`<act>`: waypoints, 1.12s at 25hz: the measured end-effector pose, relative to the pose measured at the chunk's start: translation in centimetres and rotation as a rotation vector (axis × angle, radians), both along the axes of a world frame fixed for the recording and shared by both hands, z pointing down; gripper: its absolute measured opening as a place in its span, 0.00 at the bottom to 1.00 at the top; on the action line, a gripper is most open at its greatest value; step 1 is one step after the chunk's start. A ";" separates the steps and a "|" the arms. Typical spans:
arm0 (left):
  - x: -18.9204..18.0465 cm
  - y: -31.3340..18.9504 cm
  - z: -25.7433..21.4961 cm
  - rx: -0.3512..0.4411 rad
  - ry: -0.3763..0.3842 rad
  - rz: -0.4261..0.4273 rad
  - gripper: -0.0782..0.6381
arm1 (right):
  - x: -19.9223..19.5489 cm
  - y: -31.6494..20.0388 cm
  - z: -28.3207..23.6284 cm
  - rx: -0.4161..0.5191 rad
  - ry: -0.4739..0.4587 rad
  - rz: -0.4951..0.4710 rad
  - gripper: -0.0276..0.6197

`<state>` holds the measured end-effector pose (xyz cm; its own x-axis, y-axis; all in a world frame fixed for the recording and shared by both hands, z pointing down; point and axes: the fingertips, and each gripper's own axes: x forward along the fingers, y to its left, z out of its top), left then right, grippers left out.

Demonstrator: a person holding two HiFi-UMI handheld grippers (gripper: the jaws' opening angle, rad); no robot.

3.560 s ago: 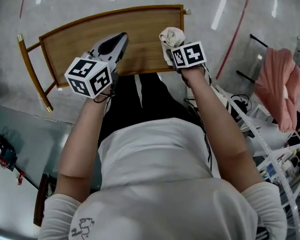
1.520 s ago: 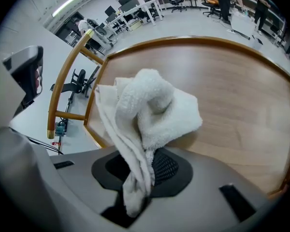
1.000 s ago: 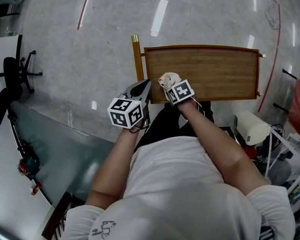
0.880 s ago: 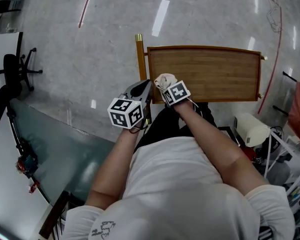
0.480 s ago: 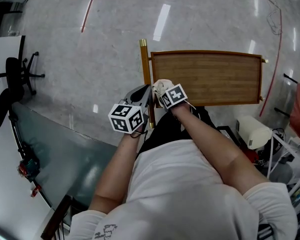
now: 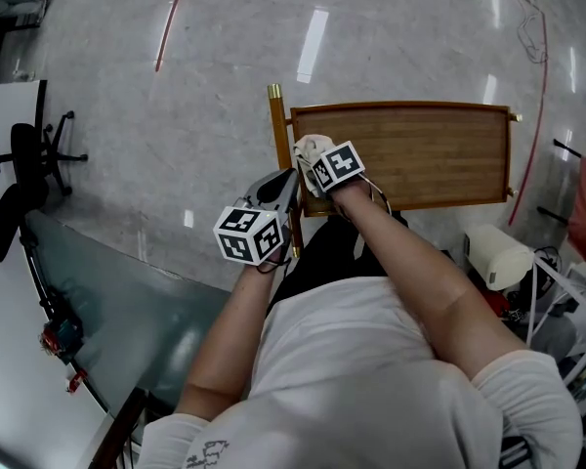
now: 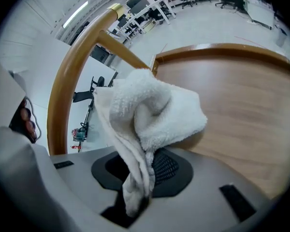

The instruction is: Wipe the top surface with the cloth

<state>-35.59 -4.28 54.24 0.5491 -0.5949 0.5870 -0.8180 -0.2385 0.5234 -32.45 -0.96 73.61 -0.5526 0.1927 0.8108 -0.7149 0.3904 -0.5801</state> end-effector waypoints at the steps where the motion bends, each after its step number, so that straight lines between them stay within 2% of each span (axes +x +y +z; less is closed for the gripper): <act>1: 0.1 -0.1 0.1 -0.003 0.000 0.005 0.12 | -0.1 -0.8 -0.1 0.009 -0.003 0.001 0.20; 12: 0.5 -1.2 -0.4 -0.004 -0.005 0.021 0.12 | -1.3 -7.9 -1.1 0.089 -0.013 -0.014 0.20; 19: 2.3 -0.6 -0.1 -0.016 -0.005 0.012 0.12 | 0.3 -8.3 -1.2 0.113 -0.008 -0.054 0.20; 24: 4.3 -1.3 -0.2 -0.021 -0.018 0.032 0.12 | 4.4 -9.2 -1.1 0.134 0.012 -0.055 0.20; 28: 7.9 -2.1 -0.2 -0.023 -0.020 0.058 0.12 | 10.2 -10.4 -0.9 0.123 0.022 0.008 0.21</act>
